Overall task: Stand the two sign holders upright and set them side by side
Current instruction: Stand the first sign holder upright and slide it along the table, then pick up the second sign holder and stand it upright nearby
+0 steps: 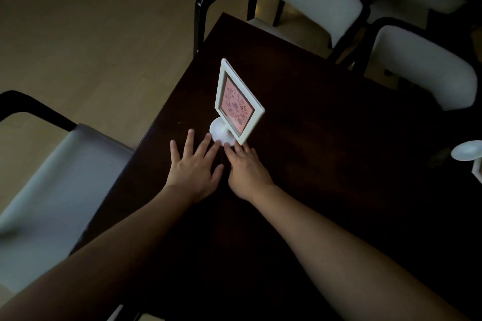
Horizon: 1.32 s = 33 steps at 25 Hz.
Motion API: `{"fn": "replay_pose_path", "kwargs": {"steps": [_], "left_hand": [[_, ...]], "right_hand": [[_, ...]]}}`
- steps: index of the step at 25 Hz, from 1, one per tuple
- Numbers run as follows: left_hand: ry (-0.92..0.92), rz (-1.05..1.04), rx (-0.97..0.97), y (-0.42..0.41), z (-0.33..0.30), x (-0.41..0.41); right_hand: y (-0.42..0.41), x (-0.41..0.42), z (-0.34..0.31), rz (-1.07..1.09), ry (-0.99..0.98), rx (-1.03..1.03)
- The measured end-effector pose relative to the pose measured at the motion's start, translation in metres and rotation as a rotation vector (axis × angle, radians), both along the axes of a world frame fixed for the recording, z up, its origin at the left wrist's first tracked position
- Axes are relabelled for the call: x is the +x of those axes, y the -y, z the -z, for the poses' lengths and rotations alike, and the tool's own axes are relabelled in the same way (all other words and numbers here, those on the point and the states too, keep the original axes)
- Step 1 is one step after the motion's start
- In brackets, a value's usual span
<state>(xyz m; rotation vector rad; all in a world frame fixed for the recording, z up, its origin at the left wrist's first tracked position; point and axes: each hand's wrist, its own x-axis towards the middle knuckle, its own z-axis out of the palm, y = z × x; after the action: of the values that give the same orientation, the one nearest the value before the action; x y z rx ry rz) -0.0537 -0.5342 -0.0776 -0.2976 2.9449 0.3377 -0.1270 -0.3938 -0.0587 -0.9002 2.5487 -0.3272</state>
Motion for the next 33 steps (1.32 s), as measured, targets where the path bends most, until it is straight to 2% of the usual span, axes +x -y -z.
{"fn": "replay_pose_path", "kwargs": {"steps": [9, 19, 27, 33], "left_hand": [[-0.014, -0.025, 0.012, 0.024, 0.004, -0.011], [0.012, -0.024, 0.05, 0.024, 0.0, -0.011], [-0.109, 0.111, 0.109, -0.015, -0.029, -0.003], [-0.14, 0.21, 0.209, -0.112, -0.075, 0.007]], "right_hand": [[0.026, -0.014, 0.003, -0.005, 0.01, 0.019], [0.003, -0.004, -0.003, 0.0, -0.022, -0.001], [-0.089, 0.017, -0.037, 0.158, -0.127, -0.024], [-0.207, 0.053, -0.067, 0.331, -0.21, -0.06]]}}
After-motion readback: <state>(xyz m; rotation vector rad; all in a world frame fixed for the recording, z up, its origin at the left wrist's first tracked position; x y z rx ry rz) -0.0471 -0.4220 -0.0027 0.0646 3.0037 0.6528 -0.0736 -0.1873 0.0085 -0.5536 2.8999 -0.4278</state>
